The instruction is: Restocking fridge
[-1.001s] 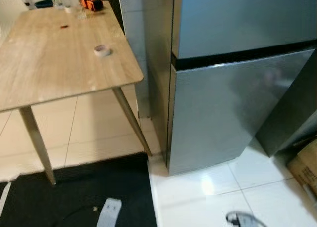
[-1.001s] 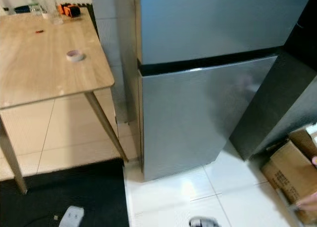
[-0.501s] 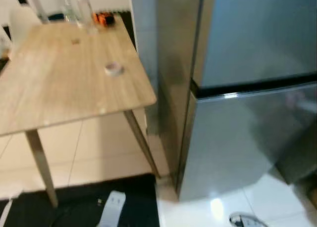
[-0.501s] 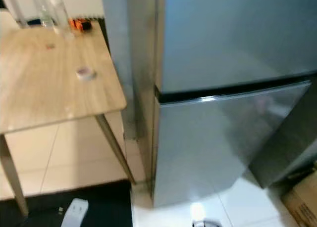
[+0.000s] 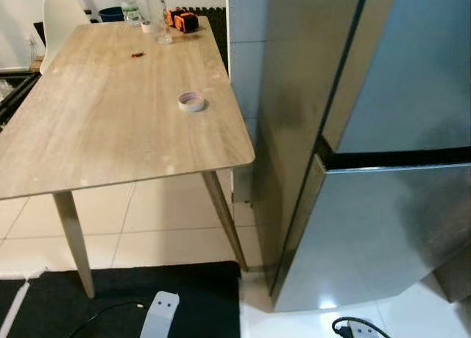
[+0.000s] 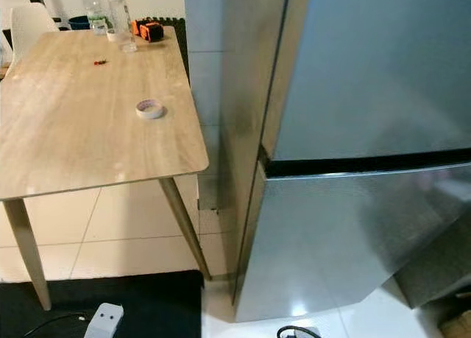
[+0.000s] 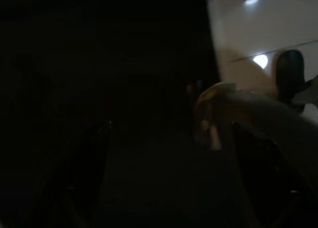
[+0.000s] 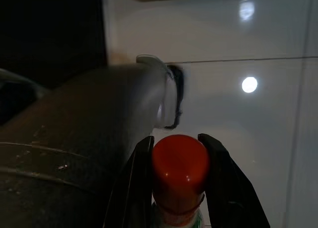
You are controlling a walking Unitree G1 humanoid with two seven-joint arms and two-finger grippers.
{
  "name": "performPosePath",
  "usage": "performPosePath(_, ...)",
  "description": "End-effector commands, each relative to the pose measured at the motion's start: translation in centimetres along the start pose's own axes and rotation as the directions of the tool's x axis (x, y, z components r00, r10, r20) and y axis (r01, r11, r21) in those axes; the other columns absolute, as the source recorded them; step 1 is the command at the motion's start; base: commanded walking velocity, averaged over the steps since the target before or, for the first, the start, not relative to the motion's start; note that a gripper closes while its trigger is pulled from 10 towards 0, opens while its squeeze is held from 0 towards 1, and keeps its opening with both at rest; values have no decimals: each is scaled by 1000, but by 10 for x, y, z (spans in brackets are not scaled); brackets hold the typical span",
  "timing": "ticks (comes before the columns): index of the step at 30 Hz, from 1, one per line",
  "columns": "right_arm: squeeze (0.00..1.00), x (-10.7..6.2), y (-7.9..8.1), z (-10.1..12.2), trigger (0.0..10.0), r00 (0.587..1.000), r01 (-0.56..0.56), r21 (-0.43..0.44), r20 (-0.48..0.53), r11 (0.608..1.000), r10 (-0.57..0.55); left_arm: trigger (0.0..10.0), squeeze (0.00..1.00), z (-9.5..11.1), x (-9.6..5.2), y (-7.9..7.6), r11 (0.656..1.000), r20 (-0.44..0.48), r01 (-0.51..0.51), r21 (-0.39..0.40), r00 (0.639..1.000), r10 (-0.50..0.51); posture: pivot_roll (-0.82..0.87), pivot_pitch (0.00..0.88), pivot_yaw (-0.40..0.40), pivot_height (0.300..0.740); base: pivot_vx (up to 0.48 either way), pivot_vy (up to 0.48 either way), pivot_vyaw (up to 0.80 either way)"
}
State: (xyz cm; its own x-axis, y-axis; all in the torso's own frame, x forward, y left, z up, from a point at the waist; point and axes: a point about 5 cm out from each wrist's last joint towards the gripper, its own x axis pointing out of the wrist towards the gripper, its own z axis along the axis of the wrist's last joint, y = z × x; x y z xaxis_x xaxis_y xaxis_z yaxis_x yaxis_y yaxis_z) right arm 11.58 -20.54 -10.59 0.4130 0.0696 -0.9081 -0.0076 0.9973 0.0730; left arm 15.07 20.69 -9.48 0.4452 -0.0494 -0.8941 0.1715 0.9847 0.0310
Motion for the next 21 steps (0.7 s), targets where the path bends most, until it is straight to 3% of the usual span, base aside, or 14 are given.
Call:
performPosePath(1,0,-1,-4,0,10000,1000,17,16,3,1000,-17,10000,0,9,1,0,1000,30,-6,-24,1000,7,-33,0,6,740,0,0,0)
performPosePath(7,0,-1,-5,0,10000,1000,19,15,2,1000,-19,10000,0,17,0,8,998,64,-36,-44,997,39,-32,0,5,740,0,0,0)
performPosePath(11,0,-1,-5,-1,10000,1000,19,15,1,1000,-19,10000,0,46,-4,27,985,189,-85,-148,976,112,-29,0,5,740,0,0,0)
performPosePath(15,0,-1,-5,-1,10000,1000,19,14,-1,1000,-19,10000,0,59,-6,36,976,246,-91,-197,959,139,-29,0,5,740,0,0,0)
performPosePath(16,0,-1,-5,-2,10000,1000,19,13,-3,1000,-19,10000,1000,81,-11,43,968,341,-22,-250,934,110,-29,0,5,740,0,0,0)
performPosePath(18,0,-1,-5,-2,10000,1000,19,13,-3,1000,-19,10000,1000,81,-11,43,968,341,-22,-250,934,110,-29,0,5,740,0,0,0)
performPosePath(19,0,-2,-6,-2,10000,1000,20,11,-4,1000,-20,10000,1000,96,-14,47,960,411,32,-277,908,89,-29,0,5,740,0,0,0)
performPosePath(20,0,-2,-6,-2,10000,1000,20,11,-4,1000,-20,10000,1000,96,-14,47,960,411,32,-277,908,89,-29,0,5,740,0,0,0)
performPosePath(21,0,-2,-6,-3,10000,1000,20,11,-5,1000,-20,10000,1000,111,-19,50,959,476,85,-270,878,56,-29,0,5,740,0,0,0)
